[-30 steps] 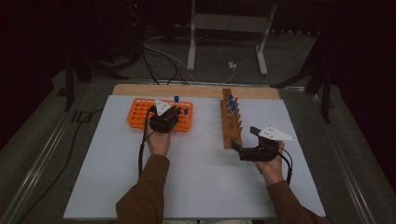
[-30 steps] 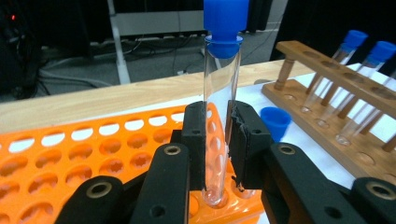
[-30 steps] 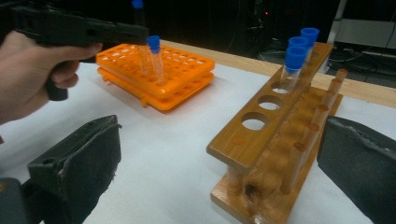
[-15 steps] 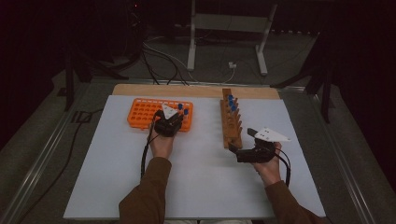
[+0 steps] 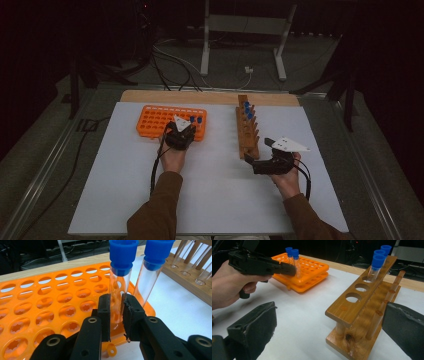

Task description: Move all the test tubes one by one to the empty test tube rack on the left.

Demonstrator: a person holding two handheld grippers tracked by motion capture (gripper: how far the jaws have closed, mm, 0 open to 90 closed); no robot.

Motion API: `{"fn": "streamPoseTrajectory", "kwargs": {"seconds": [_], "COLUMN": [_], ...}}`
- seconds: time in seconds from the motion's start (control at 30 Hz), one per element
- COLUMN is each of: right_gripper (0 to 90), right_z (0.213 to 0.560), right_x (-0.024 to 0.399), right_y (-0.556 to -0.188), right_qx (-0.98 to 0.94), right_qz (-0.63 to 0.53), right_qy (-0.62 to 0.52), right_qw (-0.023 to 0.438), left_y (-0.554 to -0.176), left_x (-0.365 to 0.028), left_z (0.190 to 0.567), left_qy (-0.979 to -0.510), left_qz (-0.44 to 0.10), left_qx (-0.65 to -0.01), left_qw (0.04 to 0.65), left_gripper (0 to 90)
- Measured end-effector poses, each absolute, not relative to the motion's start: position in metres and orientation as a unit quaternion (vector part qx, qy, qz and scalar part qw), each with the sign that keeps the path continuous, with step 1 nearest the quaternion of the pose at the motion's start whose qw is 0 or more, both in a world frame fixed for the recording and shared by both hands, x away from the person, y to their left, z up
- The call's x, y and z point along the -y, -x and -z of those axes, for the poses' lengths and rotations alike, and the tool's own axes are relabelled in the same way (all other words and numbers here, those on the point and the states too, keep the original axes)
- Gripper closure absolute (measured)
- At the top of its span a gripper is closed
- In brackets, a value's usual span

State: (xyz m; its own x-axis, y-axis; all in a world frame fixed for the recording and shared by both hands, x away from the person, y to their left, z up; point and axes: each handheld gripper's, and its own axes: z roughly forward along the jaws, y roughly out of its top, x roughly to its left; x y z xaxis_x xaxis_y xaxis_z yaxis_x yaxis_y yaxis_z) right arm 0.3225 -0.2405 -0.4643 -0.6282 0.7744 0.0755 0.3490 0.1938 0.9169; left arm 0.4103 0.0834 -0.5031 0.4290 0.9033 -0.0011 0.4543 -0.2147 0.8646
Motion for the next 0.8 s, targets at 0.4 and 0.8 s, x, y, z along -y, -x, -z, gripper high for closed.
{"fn": "streamPoseTrajectory", "kwargs": {"seconds": [0.4, 0.8], "right_gripper": [0.0, 0.0], "right_z": [0.465, 0.466], "right_x": [0.244, 0.246], "right_y": [-0.324, -0.324], "right_qx": [-0.74, -0.736], "right_qz": [-0.512, -0.514], "right_qy": [-0.383, -0.39], "right_qw": [0.207, 0.205], "left_y": [-0.399, -0.366], "left_x": [-0.093, -0.129], "left_z": [0.498, 0.477], "left_qy": [-0.717, -0.704], "left_qz": [-0.237, -0.227], "left_qx": [-0.47, -0.479], "left_qw": [0.456, 0.473], "left_gripper": [68.2, 34.0]}}
